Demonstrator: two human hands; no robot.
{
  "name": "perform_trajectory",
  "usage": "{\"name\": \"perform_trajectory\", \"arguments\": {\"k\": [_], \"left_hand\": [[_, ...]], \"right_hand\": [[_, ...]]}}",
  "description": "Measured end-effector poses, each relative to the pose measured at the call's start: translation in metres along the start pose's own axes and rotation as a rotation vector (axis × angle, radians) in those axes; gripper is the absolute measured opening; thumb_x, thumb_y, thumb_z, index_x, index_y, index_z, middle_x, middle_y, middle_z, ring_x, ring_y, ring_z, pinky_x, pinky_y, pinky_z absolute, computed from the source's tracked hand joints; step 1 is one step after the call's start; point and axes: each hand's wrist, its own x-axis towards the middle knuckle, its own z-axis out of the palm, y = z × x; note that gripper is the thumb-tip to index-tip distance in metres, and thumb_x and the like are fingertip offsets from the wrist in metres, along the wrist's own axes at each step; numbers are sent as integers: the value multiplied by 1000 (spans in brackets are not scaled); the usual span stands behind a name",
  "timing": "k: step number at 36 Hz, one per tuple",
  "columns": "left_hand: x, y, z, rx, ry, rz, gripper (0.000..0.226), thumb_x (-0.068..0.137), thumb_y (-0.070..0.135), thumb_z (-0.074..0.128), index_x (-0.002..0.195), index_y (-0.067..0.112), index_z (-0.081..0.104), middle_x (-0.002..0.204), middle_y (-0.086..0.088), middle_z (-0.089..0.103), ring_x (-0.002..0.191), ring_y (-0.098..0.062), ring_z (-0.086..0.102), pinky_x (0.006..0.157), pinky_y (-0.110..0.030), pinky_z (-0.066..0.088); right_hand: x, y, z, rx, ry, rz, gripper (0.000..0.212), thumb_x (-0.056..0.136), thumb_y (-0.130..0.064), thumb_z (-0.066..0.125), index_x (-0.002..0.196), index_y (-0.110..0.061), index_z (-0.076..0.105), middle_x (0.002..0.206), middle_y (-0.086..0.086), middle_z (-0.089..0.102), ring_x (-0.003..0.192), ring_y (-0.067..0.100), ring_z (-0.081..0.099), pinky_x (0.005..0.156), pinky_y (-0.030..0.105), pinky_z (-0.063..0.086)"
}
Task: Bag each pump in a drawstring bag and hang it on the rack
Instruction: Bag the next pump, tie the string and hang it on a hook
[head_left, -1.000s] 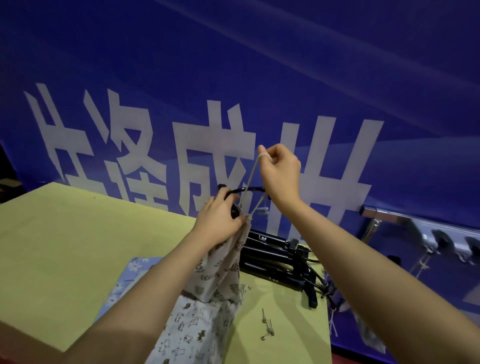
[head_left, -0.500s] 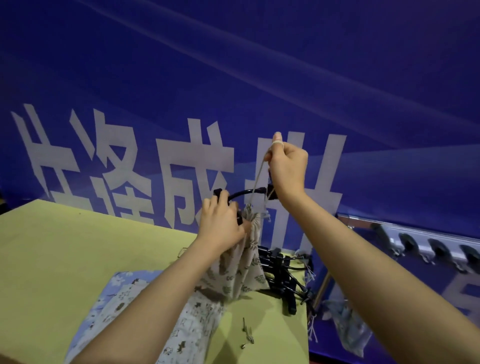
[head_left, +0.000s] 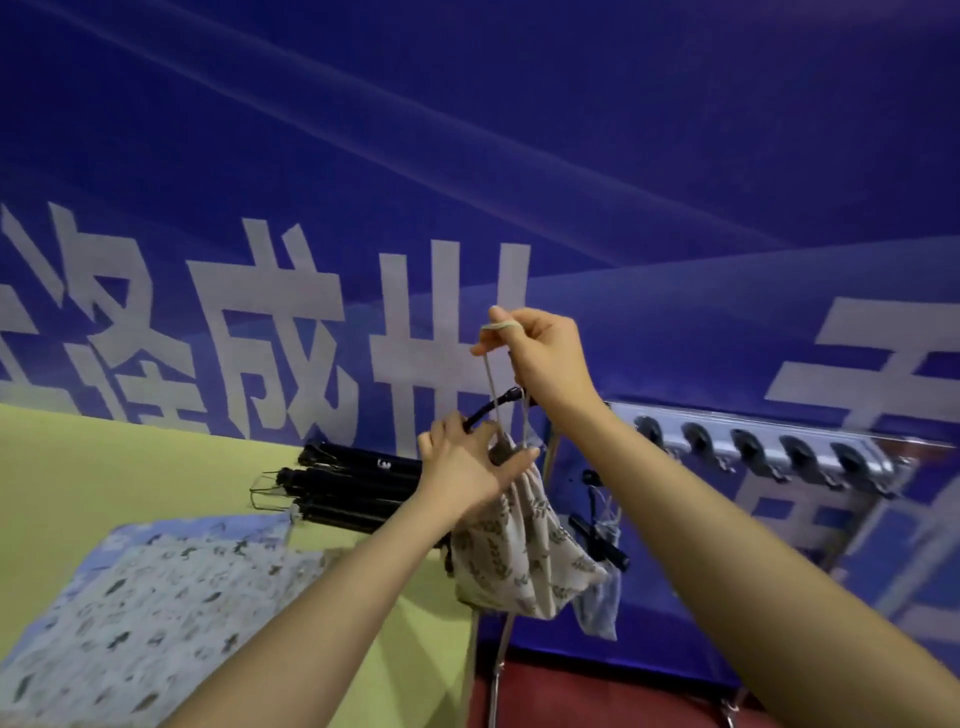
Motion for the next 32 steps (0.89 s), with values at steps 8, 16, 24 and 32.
{"name": "perform_trajectory", "arguments": {"k": [8,16,24,32], "left_hand": [[-26,72,75,-14,-90,-58,45,93,54,37,114,23,60,125,-13,44,122,-33,38,103,-40,27],[-54,112,141,258,-180,60,48,98,42,29,119,10,58,126,-10,42,119,-30,40,102,-40,29],[-63,129,167,339,-141,143,41,99,35,31,121,10,55,133,-8,38,121,-28,37,103,-40,28],[-74,127,185,355,-236,159,52,97,46,26,126,11,52,136,-9,36,124,-30,37,104,-38,27]], "right_hand": [[-58,33,-70,-35,8,137,35,98,-21,52,67,-12,67,69,7,72,38,3,45,46,9,37],[-102,61,-125,-6,136,231,37,99,-22,49,70,-7,66,61,4,68,46,2,55,66,11,46],[-125,70,-155,34,208,226,38,99,-15,48,74,7,66,62,10,67,49,1,56,69,6,45],[-132,94,-167,-93,123,277,39,99,-20,50,77,7,68,74,19,71,34,5,35,50,7,36]]}}
